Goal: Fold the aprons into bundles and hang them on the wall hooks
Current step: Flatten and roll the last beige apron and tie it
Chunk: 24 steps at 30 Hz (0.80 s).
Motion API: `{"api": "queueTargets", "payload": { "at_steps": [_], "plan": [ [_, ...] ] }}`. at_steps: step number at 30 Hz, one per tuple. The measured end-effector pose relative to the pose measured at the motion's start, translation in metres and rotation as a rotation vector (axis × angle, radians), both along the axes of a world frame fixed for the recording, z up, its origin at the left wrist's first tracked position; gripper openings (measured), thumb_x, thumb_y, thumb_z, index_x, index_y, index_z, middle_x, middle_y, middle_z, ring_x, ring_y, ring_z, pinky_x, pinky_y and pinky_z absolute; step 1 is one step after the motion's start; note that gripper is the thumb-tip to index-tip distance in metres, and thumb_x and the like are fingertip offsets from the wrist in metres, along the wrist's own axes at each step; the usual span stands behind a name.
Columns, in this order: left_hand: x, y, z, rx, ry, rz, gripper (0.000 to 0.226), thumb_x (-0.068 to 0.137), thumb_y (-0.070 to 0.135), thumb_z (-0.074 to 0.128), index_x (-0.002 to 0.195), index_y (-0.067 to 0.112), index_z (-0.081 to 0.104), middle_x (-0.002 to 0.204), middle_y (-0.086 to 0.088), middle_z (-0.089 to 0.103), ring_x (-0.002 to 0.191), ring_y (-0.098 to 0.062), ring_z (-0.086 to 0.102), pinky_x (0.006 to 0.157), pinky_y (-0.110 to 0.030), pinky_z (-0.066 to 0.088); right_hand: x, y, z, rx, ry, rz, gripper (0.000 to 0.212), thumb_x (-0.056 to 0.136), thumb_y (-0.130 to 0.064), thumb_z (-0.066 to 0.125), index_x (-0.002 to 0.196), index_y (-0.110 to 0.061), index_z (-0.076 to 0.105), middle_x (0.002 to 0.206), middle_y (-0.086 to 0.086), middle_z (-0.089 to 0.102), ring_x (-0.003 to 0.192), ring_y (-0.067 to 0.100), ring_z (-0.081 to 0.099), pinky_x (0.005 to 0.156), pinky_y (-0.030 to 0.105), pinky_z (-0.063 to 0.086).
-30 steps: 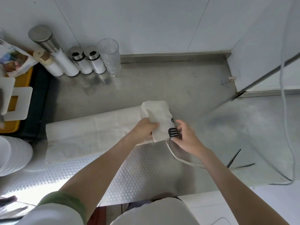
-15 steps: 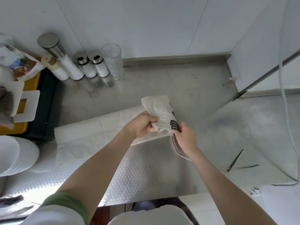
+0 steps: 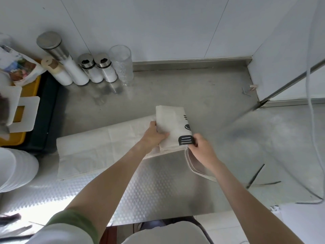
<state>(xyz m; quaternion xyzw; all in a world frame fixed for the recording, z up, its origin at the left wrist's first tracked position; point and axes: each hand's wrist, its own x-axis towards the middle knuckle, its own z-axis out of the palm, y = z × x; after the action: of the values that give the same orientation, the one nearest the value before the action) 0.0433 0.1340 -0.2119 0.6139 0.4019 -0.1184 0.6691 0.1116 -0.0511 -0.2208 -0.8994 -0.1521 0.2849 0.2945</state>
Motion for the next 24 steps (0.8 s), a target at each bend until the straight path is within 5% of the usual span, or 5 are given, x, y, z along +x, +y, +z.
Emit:
{"api": "queueTargets", "payload": {
  "at_steps": [8,10,13,19,24],
  "plan": [
    [0.003,-0.015,0.001,0.336,0.028,-0.242,0.094,0.090,0.005,0.056,0.147,0.024,-0.017,0.078,-0.010,0.053,0.066,-0.021,0.056,0.057,-0.020,0.049,-0.001,-0.007,-0.003,-0.007,-0.073,-0.015,0.025,0.088,0.001,0.052,0.112,-0.002,0.052,0.070,-0.007,0.049,0.079,0.026,0.051,0.065,0.028,0.028],
    [0.002,-0.019,0.004,0.632,0.133,-0.432,0.102,0.090,0.014,0.058,0.147,0.030,-0.026,0.115,-0.013,0.047,0.098,-0.027,0.054,0.087,-0.031,0.048,-0.003,-0.003,-0.006,-0.045,-0.090,-0.032,0.027,0.087,0.000,0.051,0.113,-0.004,0.051,0.079,0.000,0.054,0.088,0.030,0.055,0.066,0.031,0.030],
    [-0.004,-0.016,0.001,1.182,0.151,-0.765,0.088,0.091,0.041,0.050,0.151,0.033,-0.014,0.156,-0.014,-0.009,0.144,-0.034,0.004,0.118,-0.047,0.007,-0.007,0.000,-0.005,-0.125,-0.164,-0.026,0.036,0.083,-0.001,0.048,0.118,-0.007,0.050,0.102,0.010,0.059,0.104,0.034,0.050,0.077,0.033,0.032],
    [-0.018,-0.014,-0.029,1.150,0.150,-0.991,0.071,0.096,0.062,0.013,0.147,0.030,-0.026,0.152,-0.008,-0.037,0.142,-0.024,-0.032,0.115,-0.047,-0.018,-0.007,0.019,0.000,-0.048,-0.436,0.334,0.066,0.082,-0.028,0.021,0.145,-0.018,0.038,0.150,0.002,0.035,0.137,0.022,0.029,0.111,0.035,0.021],
    [-0.018,-0.013,-0.031,1.069,0.170,-1.003,0.088,0.084,0.080,0.015,0.146,0.033,-0.027,0.150,-0.002,-0.041,0.140,-0.024,-0.035,0.116,-0.049,-0.014,-0.009,0.025,-0.026,-0.340,-0.362,0.572,0.073,0.078,-0.051,-0.018,0.147,-0.029,-0.018,0.159,-0.009,-0.019,0.142,0.006,-0.025,0.114,0.036,-0.017]
  ]
}}
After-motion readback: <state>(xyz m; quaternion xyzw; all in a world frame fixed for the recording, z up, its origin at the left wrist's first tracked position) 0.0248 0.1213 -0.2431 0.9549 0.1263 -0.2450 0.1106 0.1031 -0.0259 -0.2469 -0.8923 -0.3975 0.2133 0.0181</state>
